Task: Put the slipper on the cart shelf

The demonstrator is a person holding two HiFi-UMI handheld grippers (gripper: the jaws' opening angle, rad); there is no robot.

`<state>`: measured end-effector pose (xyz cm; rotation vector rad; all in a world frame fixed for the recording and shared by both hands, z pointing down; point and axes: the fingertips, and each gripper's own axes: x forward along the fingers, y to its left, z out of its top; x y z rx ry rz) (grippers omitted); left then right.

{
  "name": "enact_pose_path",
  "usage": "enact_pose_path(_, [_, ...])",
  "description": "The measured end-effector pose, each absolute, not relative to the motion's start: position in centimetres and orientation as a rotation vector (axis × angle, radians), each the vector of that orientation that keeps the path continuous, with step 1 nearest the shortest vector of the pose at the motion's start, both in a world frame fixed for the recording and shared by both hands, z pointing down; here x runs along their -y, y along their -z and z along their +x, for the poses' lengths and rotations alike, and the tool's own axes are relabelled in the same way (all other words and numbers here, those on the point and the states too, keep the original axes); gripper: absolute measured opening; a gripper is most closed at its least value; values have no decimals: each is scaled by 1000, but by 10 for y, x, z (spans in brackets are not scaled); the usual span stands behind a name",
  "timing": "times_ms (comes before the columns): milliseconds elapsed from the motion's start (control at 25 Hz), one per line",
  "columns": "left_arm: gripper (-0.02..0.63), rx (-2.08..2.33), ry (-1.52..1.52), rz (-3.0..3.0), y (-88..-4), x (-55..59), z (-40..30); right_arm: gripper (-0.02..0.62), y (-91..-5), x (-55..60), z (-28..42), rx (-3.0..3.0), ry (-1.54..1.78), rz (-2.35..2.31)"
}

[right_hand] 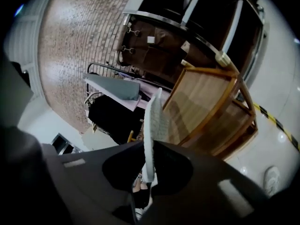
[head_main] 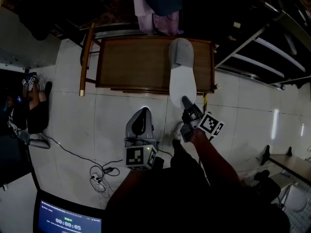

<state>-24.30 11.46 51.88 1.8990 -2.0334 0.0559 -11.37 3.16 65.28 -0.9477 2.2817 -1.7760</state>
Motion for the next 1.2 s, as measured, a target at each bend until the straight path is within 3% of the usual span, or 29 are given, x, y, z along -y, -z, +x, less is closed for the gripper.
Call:
enact_pose_path(360, [12, 2022, -26, 2003, -487, -111, -244, 34, -554, -46, -87, -2622, 1182, -1066])
enact_pose_path(840, [12, 1975, 107, 2205, -402, -88, -219, 34, -399, -44, -62, -2779, 29, -1461])
enact_pose_path(1200, [11, 2012, 56, 2277, -387, -82, -218, 35, -365, -53, -66, -2746, -262, -1489])
